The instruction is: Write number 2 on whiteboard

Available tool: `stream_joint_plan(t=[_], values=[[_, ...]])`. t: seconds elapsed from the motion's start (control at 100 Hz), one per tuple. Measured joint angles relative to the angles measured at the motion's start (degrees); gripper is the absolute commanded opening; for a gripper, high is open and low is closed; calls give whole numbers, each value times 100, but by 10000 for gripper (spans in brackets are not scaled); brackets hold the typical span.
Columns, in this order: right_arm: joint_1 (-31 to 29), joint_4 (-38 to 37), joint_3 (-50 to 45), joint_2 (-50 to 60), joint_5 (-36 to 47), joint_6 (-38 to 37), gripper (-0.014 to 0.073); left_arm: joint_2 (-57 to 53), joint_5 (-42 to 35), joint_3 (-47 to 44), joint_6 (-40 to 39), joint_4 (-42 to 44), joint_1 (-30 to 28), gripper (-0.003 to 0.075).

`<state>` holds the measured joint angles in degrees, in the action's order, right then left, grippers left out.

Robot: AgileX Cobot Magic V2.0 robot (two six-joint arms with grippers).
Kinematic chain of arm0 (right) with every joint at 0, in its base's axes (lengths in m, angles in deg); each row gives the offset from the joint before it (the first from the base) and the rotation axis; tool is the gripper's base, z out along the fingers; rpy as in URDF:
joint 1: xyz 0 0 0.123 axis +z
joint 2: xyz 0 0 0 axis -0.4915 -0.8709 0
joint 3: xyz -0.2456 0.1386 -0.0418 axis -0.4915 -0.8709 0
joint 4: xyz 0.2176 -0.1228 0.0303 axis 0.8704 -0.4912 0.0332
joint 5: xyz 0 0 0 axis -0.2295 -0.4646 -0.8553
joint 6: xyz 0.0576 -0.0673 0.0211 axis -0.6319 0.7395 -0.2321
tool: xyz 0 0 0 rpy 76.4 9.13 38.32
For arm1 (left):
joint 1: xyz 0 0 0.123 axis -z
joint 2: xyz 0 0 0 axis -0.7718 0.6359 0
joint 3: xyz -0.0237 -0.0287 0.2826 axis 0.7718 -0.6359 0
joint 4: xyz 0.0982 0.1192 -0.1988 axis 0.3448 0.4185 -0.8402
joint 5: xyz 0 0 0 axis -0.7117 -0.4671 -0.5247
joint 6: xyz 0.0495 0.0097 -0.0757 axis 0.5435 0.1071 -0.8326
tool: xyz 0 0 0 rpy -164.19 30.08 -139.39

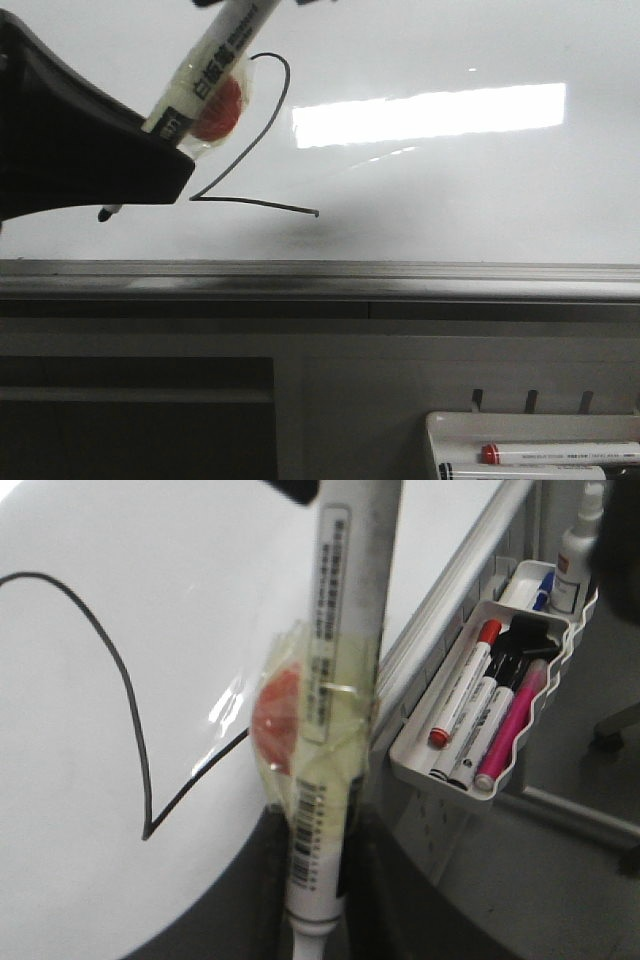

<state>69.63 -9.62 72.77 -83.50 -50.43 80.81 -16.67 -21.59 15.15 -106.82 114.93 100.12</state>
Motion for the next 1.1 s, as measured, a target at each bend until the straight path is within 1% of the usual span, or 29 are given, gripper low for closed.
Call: stream_joint_plan(t=[0.11, 0.19, 0.33, 0.4, 0.52, 0.68, 0.84, 1.1], values=[[0, 23, 0, 279, 723, -4, 477, 0, 30, 4, -5, -852, -230, -20], [-11, 57, 0, 536, 1147, -17, 462, 0, 30, 4, -14, -1573, -659, -20], [-19, 72, 0, 879, 1326, -27, 461, 13, 30, 4, -27, -2833, -1569, -20], [-19, 72, 0, 943, 1326, -27, 461, 52, 30, 4, -27, -3237, -1906, -20], [-19, 72, 0, 968, 1289, -41, 461, 182, 30, 4, -31, -3475, -2114, -20], [-19, 72, 0, 968, 1238, -41, 461, 380, 30, 4, -31, -3547, -2134, -20], [-19, 72, 0, 968, 1192, -41, 461, 646, -248, 4, -31, -3721, -2147, -20], [-19, 72, 0, 968, 1132, -41, 461, 892, -411, 13, -31, -3771, -2147, -20]])
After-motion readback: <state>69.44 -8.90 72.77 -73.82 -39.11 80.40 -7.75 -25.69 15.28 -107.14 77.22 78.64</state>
